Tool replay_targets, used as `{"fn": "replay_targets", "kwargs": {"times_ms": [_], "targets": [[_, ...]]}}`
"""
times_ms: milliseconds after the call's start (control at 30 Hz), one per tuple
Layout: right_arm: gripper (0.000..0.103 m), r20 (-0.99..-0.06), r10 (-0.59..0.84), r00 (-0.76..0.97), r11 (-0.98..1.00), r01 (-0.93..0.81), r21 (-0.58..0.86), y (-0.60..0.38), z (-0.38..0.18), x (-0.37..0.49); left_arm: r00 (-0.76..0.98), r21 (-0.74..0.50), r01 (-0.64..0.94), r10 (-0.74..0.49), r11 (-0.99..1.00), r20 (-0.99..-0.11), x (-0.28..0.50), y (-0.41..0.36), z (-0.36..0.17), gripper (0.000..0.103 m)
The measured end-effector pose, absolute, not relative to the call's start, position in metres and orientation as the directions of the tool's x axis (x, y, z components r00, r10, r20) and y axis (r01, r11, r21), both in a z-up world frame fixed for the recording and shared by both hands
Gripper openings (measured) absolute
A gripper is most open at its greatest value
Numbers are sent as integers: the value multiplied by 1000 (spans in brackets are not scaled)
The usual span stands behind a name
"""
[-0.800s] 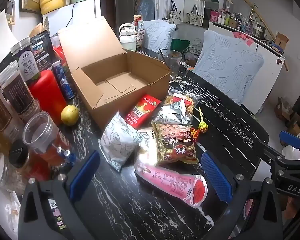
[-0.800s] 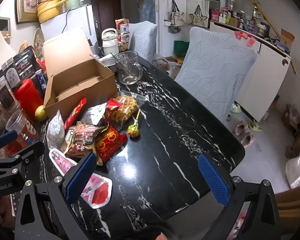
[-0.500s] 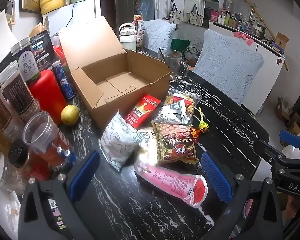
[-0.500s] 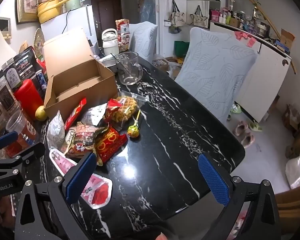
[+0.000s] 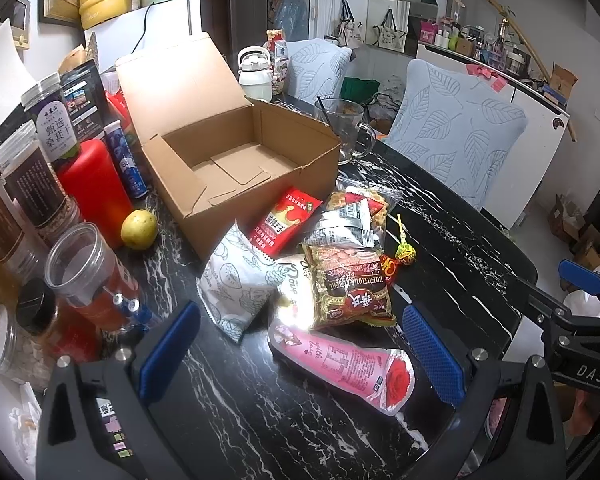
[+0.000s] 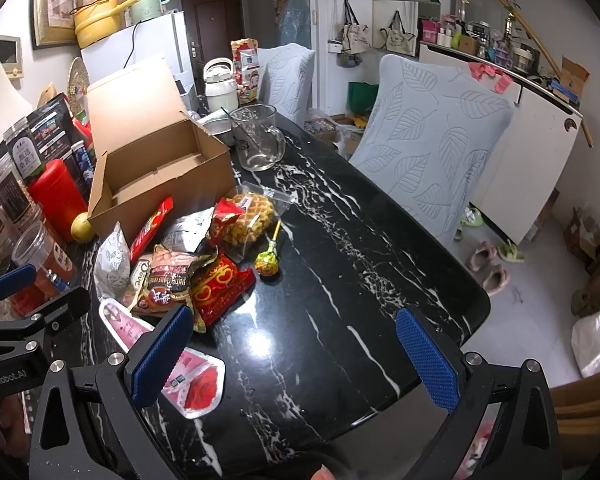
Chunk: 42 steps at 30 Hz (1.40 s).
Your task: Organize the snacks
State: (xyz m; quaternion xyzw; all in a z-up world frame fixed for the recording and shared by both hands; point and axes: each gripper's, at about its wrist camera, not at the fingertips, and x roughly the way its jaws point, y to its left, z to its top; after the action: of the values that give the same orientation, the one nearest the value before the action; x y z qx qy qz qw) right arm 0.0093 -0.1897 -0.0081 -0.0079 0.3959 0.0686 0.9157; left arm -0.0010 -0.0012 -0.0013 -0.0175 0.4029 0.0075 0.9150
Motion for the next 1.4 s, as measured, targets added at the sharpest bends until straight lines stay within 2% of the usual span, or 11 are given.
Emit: {"fn": "replay_targets", "kwargs": {"times_ms": [567, 900, 1200, 1400], "targets": [[103, -723, 125, 679, 990, -138, 42, -189, -5, 7, 691, -26, -25, -1, 999, -723, -5, -1, 4, 103], [103, -722, 132, 679, 989, -144, 45, -187, -5, 8, 630, -21, -32, 4, 999, -777, -5, 0, 4, 103], [103, -721, 148, 677, 985, -162, 50, -185, -8, 4, 664, -25, -38, 6, 999, -748, -12, 2, 4, 103], [103, -716, 209, 666, 972, -222, 78, -181, -15, -1, 662, 0, -50, 33, 999, -749, -23, 7, 0, 103]]}}
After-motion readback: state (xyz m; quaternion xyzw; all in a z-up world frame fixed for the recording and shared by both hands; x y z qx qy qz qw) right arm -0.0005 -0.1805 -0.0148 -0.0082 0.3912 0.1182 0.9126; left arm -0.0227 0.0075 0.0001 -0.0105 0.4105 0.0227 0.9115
